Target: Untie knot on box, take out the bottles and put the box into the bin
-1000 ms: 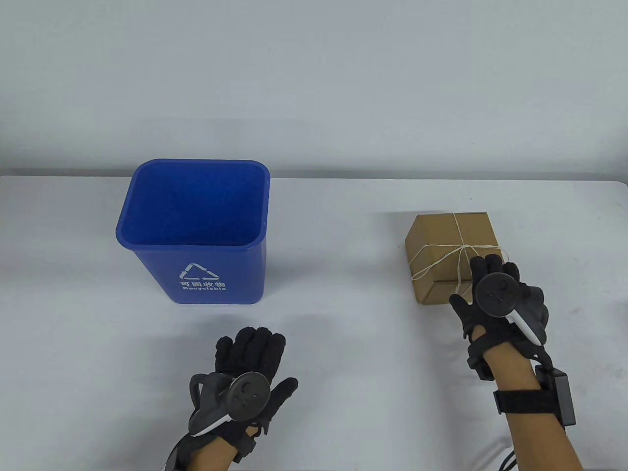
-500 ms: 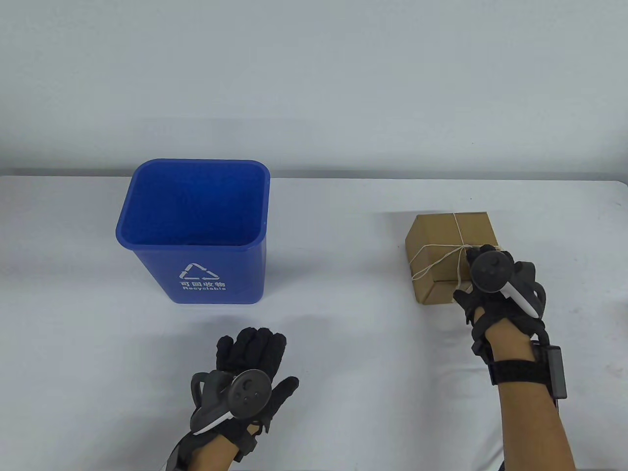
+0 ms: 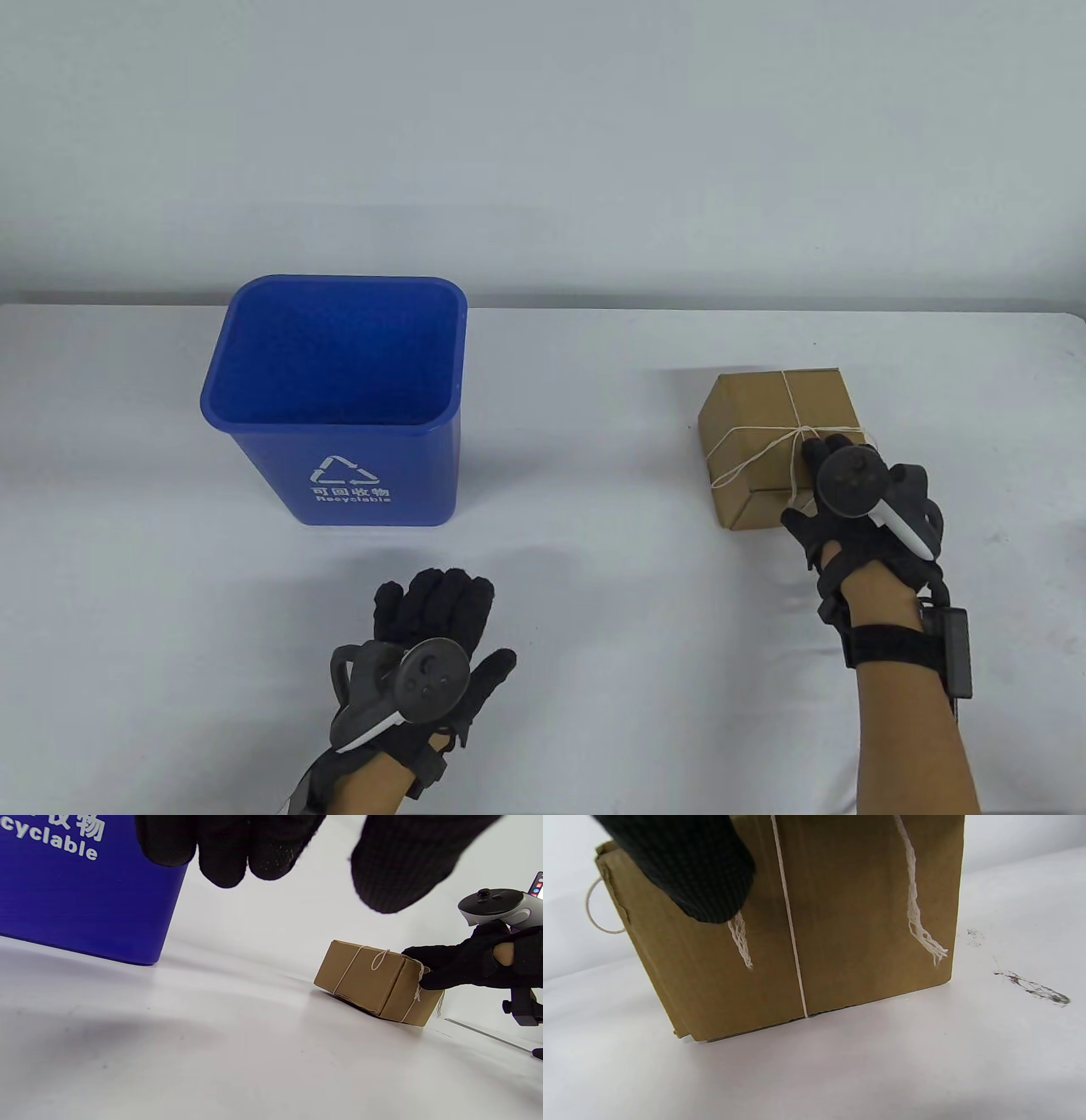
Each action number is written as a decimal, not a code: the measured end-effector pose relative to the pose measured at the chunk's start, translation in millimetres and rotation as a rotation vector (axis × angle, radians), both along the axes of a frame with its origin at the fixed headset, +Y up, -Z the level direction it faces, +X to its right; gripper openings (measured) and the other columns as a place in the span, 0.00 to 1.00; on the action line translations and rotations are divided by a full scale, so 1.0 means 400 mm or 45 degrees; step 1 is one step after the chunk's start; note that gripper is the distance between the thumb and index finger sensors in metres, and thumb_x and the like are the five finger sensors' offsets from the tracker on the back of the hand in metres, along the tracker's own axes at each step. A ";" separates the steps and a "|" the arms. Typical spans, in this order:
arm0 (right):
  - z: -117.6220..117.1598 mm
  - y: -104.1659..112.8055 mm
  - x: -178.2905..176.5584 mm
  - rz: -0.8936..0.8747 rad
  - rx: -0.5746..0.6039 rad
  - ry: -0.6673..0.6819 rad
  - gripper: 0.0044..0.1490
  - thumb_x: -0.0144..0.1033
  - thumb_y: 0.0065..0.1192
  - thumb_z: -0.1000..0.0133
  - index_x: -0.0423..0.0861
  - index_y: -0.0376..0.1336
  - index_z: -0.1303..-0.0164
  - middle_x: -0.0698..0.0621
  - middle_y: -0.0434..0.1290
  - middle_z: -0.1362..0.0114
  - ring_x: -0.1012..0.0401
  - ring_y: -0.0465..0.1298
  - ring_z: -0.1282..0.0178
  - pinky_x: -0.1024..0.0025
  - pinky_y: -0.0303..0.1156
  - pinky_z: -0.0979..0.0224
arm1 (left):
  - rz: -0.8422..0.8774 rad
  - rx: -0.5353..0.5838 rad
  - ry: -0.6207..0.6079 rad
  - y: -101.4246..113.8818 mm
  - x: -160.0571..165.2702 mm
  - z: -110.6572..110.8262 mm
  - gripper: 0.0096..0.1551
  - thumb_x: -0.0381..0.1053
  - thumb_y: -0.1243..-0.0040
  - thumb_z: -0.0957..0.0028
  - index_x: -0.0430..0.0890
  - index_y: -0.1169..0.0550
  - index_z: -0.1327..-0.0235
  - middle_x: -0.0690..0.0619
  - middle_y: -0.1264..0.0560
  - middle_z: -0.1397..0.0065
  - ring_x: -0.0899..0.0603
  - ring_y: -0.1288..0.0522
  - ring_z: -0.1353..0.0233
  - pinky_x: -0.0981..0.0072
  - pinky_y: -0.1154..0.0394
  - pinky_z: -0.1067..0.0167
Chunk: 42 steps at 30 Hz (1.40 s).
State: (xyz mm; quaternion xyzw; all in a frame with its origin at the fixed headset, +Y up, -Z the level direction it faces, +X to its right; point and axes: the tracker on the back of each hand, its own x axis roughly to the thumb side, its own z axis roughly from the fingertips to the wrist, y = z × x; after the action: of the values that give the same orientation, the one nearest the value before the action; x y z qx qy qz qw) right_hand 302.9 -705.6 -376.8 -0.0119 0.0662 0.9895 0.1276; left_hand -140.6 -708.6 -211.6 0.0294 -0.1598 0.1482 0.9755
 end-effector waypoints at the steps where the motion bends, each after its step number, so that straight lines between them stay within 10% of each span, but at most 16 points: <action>1: 0.003 -0.001 -0.003 0.007 0.001 0.004 0.55 0.46 0.64 0.47 0.49 0.34 0.23 0.47 0.31 0.18 0.38 0.35 0.19 0.28 0.36 0.28 | 0.004 0.003 0.003 0.000 -0.001 0.000 0.50 0.67 0.40 0.48 0.46 0.39 0.16 0.41 0.40 0.16 0.24 0.44 0.17 0.18 0.56 0.29; 42: 0.201 -0.028 -0.218 0.007 0.143 0.105 0.53 0.50 0.63 0.47 0.50 0.37 0.22 0.47 0.35 0.18 0.39 0.38 0.19 0.28 0.38 0.29 | 0.016 0.003 0.022 -0.003 -0.012 0.003 0.49 0.66 0.40 0.48 0.45 0.38 0.17 0.40 0.38 0.17 0.24 0.43 0.18 0.18 0.55 0.29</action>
State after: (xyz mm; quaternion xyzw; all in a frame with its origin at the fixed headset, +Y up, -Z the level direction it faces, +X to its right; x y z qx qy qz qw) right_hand 215.8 -716.6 -296.5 0.0359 0.0158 0.9917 0.1226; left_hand -145.3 -709.9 -210.6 0.0330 -0.1515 0.1540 0.9758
